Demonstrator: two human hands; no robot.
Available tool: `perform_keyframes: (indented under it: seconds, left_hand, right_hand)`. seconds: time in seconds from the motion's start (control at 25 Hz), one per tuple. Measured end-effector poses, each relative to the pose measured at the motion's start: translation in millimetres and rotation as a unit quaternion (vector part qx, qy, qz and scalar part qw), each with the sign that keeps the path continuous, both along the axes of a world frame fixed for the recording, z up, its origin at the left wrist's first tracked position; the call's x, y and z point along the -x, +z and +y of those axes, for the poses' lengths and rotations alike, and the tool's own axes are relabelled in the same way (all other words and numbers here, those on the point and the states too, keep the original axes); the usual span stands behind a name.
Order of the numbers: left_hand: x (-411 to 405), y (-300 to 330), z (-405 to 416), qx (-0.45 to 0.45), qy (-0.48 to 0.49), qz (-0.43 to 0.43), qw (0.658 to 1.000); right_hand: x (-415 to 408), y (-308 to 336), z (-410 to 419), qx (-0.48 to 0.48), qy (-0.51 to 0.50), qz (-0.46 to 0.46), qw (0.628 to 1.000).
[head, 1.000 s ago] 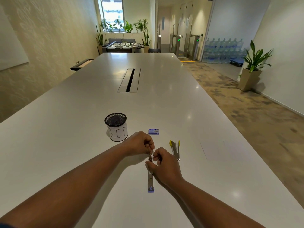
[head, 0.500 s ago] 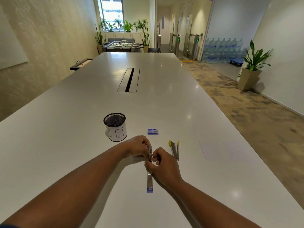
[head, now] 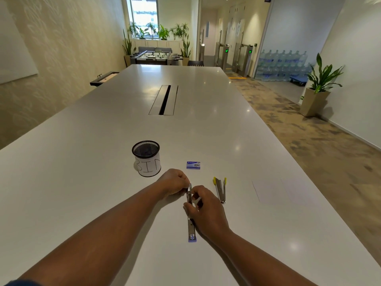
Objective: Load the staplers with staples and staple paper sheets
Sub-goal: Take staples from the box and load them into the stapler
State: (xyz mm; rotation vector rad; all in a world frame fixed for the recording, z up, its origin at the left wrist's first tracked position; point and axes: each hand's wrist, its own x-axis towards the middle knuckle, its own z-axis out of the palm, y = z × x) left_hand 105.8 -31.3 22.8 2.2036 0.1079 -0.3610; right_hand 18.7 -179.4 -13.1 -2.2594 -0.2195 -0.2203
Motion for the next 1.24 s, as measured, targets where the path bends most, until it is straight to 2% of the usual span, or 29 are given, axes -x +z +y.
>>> perform_keyframes:
  seconds: [0.16, 0.44, 0.68, 0.76, 0.92, 1.12, 1.24]
  left_hand:
    - [1.2, -1.5, 1.1, 0.028, 0.013, 0.0, 1.0]
    - [4.1, -9.4, 3.1, 0.059, 0.007, -0.027, 0.998]
    - [18.4, -15.8, 9.0, 0.128, -0.009, -0.05, 0.99]
    - [21.0, -20.2, 12.3, 0.178, -0.011, -0.046, 0.983]
    - [22.7, -28.0, 14.1, 0.173, -0.008, -0.067, 0.983]
    - [27.4, -21.1, 5.5, 0.242, 0.014, -0.038, 0.969]
    - [28.4, -29.3, 5.7, 0.253, 0.028, -0.028, 0.967]
  right_hand:
    - [0.5, -2.5, 3.3, 0.041, 0.01, -0.033, 0.999]
    - [-4.2, -4.6, 4.2, 0.067, 0.006, -0.024, 0.997]
    - [-5.1, -4.4, 4.4, 0.072, 0.013, -0.027, 0.997]
    - [-3.4, -2.3, 5.0, 0.066, 0.011, -0.031, 0.997]
    - [3.8, 3.9, 3.9, 0.043, 0.0, 0.015, 0.999]
    - [13.5, 11.5, 4.1, 0.126, 0.028, 0.036, 0.991]
    - [16.2, 15.2, 4.6, 0.129, 0.032, 0.054, 0.99]
